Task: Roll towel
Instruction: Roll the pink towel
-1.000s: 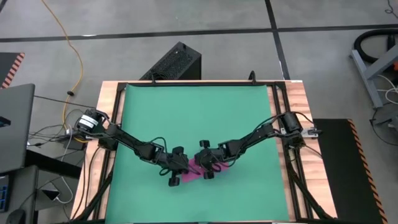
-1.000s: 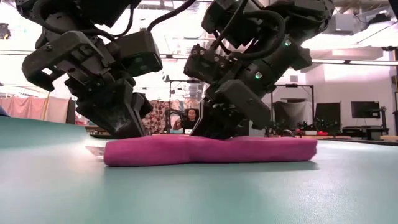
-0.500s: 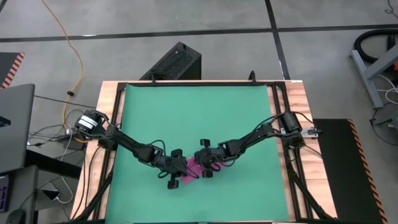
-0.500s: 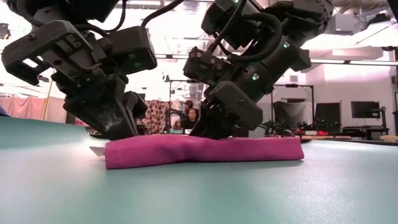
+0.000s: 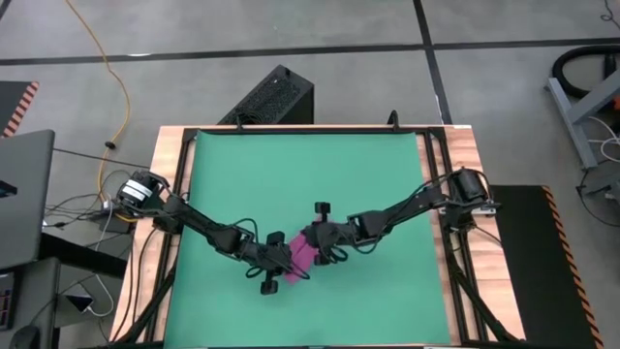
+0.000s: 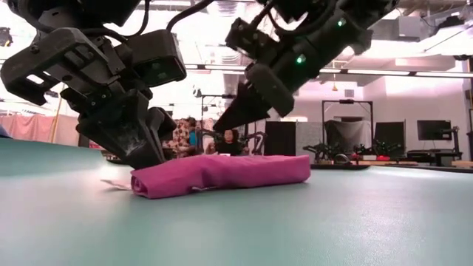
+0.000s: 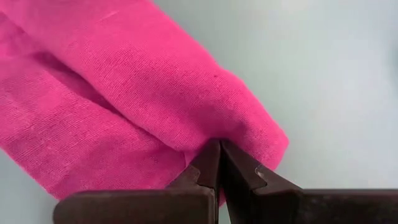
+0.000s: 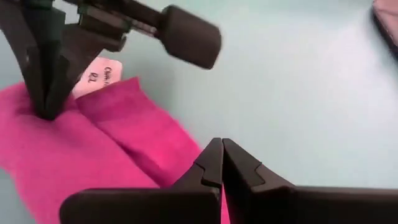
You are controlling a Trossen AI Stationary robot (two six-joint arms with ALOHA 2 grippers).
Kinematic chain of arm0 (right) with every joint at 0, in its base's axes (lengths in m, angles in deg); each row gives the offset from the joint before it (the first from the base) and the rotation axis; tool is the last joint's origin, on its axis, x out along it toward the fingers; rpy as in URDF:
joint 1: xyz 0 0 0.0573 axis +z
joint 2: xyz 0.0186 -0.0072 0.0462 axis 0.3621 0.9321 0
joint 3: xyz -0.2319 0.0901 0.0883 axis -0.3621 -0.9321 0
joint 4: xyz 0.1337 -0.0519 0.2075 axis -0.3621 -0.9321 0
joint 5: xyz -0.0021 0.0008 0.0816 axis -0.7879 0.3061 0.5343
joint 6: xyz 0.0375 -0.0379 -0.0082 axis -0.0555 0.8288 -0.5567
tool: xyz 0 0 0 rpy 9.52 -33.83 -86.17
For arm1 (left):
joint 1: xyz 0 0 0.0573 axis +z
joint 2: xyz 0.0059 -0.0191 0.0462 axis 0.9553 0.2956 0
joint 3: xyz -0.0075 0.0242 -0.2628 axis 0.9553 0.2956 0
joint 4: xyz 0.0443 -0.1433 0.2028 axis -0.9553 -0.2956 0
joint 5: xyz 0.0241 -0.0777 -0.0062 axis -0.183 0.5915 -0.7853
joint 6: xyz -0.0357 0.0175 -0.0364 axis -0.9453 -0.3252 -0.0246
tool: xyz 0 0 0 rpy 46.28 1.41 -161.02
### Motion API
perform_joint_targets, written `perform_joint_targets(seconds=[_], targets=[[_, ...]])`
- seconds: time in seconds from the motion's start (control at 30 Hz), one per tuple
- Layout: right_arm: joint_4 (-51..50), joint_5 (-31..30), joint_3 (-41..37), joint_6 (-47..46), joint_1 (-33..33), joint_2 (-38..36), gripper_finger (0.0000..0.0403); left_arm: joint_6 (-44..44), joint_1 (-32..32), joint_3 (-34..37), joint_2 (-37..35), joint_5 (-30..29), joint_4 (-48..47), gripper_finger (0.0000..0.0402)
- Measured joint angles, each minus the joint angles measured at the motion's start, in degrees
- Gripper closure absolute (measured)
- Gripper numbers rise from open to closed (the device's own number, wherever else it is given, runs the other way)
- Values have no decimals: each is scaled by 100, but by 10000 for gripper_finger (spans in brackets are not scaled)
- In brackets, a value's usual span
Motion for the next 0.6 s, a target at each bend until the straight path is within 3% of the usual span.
perform_joint_targets(seconds=[0.27,0.6], targets=[[-264,493,9,-31,22,-12,384,-1,22,0,1,6,-113,402],[-756,332,-344,-275,40,-16,398,-7,24,0,1,37,-496,401]])
